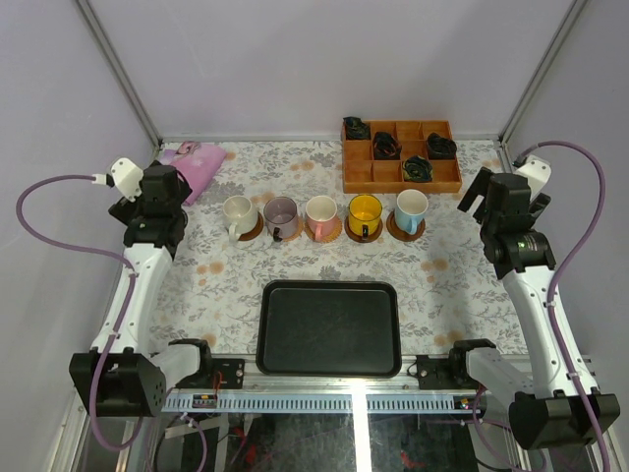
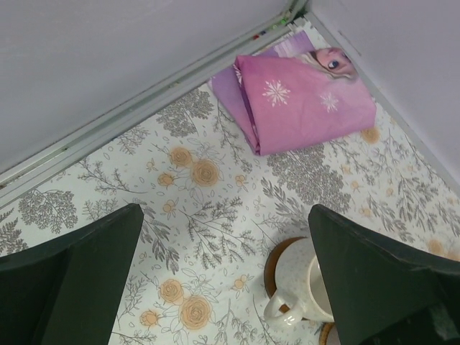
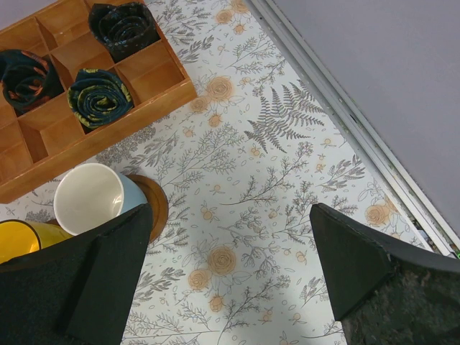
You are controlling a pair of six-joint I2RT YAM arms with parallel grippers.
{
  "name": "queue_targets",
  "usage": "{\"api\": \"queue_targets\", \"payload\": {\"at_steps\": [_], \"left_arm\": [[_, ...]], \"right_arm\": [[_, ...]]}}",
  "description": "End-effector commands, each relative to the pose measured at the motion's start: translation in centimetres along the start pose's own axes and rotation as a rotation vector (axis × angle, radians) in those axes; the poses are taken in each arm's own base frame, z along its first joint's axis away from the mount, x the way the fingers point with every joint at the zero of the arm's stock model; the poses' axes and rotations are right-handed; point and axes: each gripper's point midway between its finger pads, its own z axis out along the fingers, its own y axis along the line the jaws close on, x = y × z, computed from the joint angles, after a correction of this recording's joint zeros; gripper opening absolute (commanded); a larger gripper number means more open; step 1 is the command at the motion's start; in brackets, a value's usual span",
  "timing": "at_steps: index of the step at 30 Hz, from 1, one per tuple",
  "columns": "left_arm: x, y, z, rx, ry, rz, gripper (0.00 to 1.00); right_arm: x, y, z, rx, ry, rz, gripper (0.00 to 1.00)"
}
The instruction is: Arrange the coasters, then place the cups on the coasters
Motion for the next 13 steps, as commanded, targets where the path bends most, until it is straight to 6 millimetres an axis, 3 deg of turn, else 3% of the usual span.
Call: {"api": "queue_targets", "payload": {"at_steps": [1, 13], "left_arm": [[-1.6, 1.0, 0.2, -0.08, -0.073, -0.073, 1.0], [-0.3, 0.7, 0.9, -0.07, -0.036, -0.058, 1.0]], "right_arm": [[-0.9, 0.2, 0.1, 0.009, -0.031, 0.033, 0.99], [-0.4, 0.0, 0.3, 0.02, -0.026, 0.037, 0.99]]}}
